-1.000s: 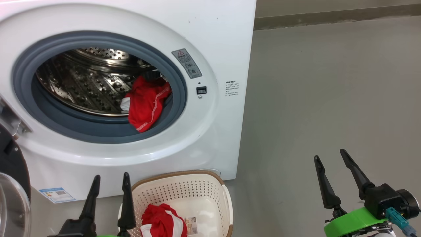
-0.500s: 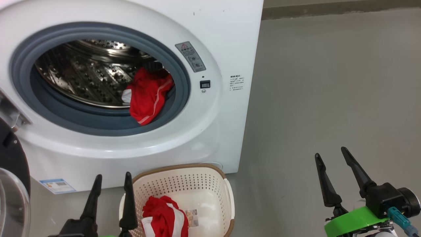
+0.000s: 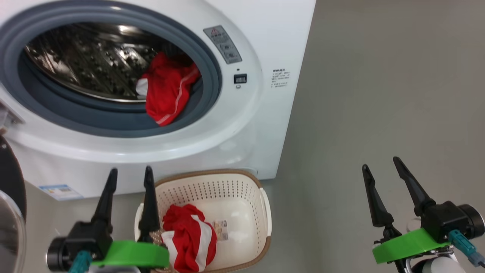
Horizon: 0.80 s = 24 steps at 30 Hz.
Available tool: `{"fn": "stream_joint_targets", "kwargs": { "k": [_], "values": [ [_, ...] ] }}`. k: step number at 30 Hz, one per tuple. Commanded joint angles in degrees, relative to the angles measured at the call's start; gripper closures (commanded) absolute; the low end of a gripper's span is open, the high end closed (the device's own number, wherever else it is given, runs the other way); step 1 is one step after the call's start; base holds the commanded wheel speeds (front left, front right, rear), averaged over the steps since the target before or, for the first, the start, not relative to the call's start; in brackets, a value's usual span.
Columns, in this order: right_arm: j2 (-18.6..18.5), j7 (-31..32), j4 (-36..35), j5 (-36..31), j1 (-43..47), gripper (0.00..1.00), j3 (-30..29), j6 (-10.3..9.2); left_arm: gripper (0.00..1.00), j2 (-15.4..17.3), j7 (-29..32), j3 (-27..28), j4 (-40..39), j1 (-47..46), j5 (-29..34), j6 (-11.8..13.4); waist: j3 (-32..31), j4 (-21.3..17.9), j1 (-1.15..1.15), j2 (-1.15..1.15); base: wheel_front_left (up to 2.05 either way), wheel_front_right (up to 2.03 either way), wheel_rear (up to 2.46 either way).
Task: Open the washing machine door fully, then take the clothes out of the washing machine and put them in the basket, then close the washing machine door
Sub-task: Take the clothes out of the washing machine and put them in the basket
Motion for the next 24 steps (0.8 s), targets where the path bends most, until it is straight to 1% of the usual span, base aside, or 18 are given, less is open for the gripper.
{"fn": "stream_joint_targets", "kwargs": {
  "k": [1,9,17,18,24],
  "values": [
    [-0.45,-0.37,-1.61,0.23,-2.15,0.0,1.52,0.25,0.0,0.88,0.14,1.67,-0.79,-2.78,0.4,-0.13,2.28,0.29,0.0,0.0,0.0,0.0,0.0],
    [-0.45,-0.37,-2.39,0.49,-4.48,0.0,2.51,0.25,0.0,1.17,0.2,2.53,3.35,-10.73,-0.72,-0.43,7.22,-0.01,0.0,0.0,0.0,0.0,0.0],
    [-0.45,-0.37,-2.52,0.48,-6.15,0.0,3.22,0.25,0.0,2.53,-0.7,3.21,9.24,-20.84,-1.12,-1.66,11.3,-0.8,0.0,0.0,0.0,0.0,0.0],
    [-0.45,-0.37,-2.52,0.48,-6.15,0.0,3.22,0.25,0.0,2.53,-0.7,3.21,9.24,-20.84,-1.12,-1.66,11.3,-0.8,0.0,0.0,0.0,0.0,0.0],
    [-0.45,-0.37,-3.18,0.47,-7.81,0.0,3.4,0.25,0.0,3.9,-0.58,3.25,15.57,-28.94,-1.76,-3.51,14.91,-1.5,0.0,0.0,0.0,0.0,0.0]
  ]
}}
